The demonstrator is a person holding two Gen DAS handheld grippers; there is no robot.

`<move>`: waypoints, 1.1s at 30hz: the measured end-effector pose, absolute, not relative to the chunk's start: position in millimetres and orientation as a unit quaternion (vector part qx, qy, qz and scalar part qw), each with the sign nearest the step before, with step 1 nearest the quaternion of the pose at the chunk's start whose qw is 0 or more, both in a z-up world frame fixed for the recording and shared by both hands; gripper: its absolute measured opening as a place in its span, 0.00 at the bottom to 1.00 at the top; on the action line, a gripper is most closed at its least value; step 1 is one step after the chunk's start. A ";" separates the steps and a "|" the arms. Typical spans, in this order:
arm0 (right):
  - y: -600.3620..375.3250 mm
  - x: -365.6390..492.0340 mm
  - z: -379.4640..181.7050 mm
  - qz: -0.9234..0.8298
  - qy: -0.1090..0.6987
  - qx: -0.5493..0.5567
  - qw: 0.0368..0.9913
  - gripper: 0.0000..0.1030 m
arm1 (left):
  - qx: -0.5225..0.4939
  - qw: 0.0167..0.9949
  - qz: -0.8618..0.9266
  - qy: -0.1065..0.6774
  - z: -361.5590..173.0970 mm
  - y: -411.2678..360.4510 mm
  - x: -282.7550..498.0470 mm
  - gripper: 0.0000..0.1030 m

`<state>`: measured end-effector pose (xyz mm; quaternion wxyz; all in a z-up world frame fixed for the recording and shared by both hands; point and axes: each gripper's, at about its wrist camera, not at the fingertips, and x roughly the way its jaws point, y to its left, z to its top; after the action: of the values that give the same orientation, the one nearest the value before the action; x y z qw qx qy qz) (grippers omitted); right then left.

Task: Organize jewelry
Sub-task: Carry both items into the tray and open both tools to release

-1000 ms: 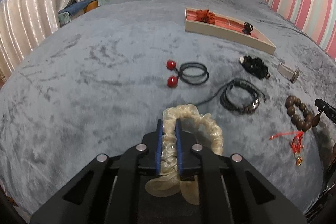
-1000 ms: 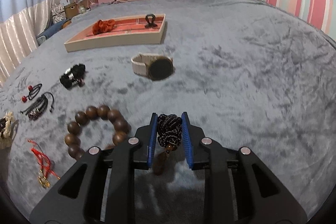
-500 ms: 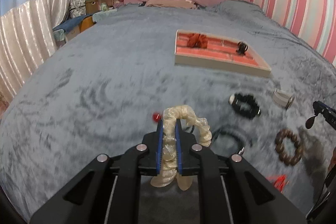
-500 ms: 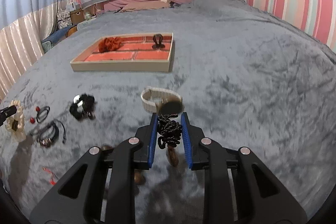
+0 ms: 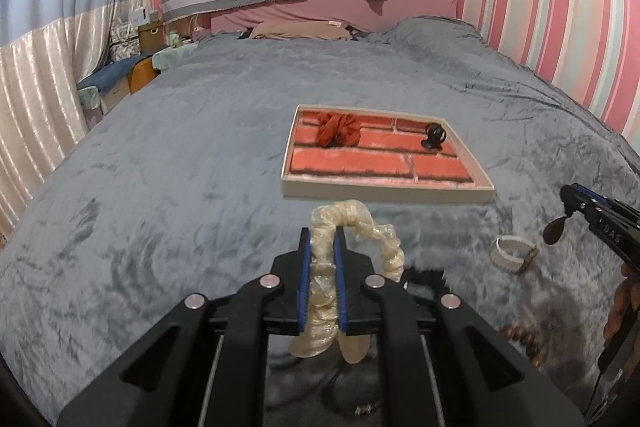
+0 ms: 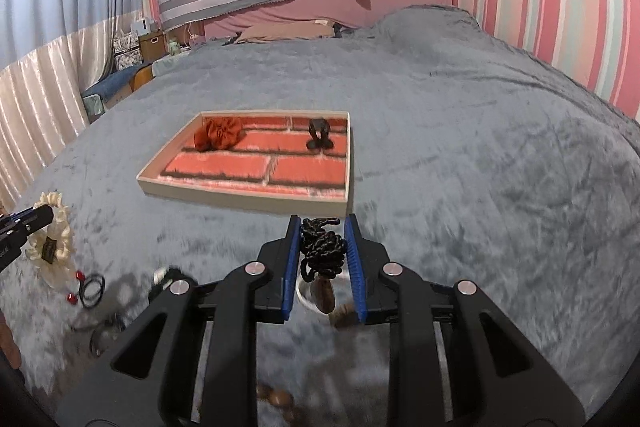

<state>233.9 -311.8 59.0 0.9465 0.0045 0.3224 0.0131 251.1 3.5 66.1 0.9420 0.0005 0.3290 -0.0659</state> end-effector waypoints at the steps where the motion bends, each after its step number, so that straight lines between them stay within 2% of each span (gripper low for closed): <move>1: -310.0 238.2 60.5 0.014 0.321 0.004 0.947 0.22 | 0.002 0.943 -0.067 0.327 68.3 0.8 256.5 0.11; 10: -289.7 306.1 63.6 0.019 0.332 -0.007 0.943 0.22 | 0.004 0.934 -0.088 0.346 68.2 -28.0 328.8 0.11; 23: -296.7 425.0 20.9 0.007 0.392 0.023 0.920 0.22 | 0.003 0.927 -0.066 0.370 46.4 -46.6 452.2 0.11; 33: -299.3 484.0 -12.4 -0.007 0.418 0.017 0.908 0.22 | -0.010 0.903 -0.054 0.426 -4.2 -53.3 530.8 0.11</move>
<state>484.0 -299.3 -12.4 0.9083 0.0172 0.4179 -0.0069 530.8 -53.3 -4.2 0.9031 -0.0097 0.4259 -0.0545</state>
